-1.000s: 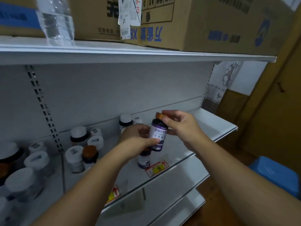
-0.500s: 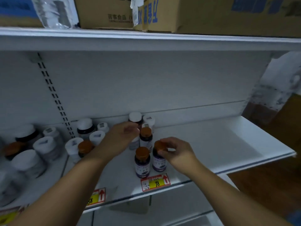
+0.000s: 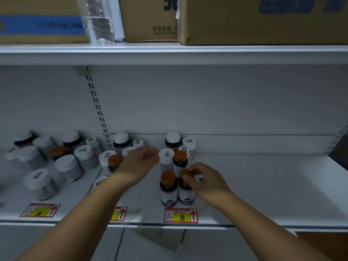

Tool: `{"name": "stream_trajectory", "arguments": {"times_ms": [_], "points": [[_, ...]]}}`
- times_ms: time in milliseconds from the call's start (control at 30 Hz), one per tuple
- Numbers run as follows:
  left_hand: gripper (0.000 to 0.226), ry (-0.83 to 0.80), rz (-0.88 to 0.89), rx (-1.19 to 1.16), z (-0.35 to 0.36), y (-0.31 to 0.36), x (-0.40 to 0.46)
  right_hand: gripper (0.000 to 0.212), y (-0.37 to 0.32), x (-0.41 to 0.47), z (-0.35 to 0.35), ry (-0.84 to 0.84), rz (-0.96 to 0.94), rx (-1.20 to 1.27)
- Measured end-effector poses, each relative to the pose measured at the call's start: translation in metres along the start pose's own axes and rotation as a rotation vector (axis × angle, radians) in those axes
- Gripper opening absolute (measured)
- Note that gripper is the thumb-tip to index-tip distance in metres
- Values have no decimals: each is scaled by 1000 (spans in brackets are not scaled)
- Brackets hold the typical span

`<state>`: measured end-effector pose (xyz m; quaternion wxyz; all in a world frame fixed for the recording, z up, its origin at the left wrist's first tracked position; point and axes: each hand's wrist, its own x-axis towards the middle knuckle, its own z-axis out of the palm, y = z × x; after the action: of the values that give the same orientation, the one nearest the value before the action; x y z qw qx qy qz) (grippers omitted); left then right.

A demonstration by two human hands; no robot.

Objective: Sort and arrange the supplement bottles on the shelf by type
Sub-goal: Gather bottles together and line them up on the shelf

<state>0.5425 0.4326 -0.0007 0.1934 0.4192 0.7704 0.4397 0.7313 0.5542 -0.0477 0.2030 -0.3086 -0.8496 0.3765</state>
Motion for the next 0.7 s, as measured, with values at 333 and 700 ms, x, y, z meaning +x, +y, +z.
{"name": "stream_trajectory", "arguments": {"times_ms": [333, 700], "points": [[11, 149, -2, 13, -70, -16, -23, 16, -102, 19, 27, 81, -241, 31], [12, 202, 43, 147, -257, -101, -82, 34, -232, 43, 175, -65, -275, -176]]}}
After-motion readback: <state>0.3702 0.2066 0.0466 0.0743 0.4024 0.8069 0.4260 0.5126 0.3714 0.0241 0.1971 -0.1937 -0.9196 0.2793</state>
